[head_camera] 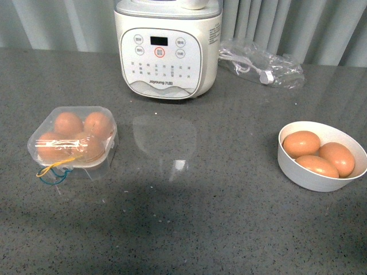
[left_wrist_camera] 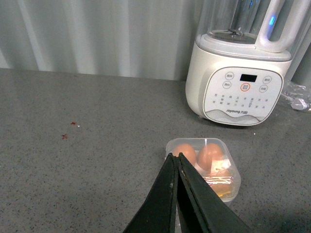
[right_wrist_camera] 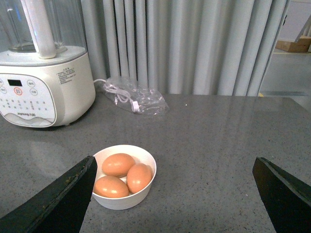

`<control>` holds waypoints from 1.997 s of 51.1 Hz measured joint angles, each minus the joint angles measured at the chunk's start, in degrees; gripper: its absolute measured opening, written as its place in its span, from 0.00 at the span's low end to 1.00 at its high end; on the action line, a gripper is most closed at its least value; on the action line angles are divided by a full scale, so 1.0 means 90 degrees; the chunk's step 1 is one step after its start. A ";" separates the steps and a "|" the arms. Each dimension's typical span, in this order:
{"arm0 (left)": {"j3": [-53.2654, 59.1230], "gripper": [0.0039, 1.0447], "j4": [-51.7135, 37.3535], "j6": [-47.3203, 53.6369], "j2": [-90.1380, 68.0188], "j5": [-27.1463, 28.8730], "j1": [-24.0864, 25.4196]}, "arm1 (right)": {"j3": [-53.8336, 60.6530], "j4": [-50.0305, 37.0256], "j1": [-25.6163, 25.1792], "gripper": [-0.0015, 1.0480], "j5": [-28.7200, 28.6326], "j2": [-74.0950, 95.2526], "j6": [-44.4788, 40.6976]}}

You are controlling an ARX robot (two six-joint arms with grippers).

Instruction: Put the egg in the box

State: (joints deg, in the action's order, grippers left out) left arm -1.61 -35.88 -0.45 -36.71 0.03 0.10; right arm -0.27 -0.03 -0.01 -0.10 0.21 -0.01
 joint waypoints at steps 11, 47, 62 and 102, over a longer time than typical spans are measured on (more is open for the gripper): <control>0.0002 0.03 0.0724 0.0000 0.0792 0.0002 0.0000 | 0.0000 0.0000 0.0000 0.93 0.0000 0.0000 0.0000; 0.0005 0.03 0.2579 0.0000 0.2701 0.0002 0.0000 | 0.0000 0.0000 0.0000 0.93 0.0000 0.0000 0.0000; 0.0002 0.03 0.3949 0.0002 0.4046 0.0000 0.0000 | 0.0000 0.0000 0.0000 0.93 0.0000 0.0000 0.0000; 0.0002 0.94 0.3983 0.0017 0.4056 0.0000 -0.0002 | 0.0000 0.0000 0.0000 0.93 0.0000 0.0000 0.0000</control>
State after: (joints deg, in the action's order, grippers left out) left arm -1.58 -0.03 -0.30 -0.21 0.03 0.08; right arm -0.27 -0.03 -0.01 -0.10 0.21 -0.01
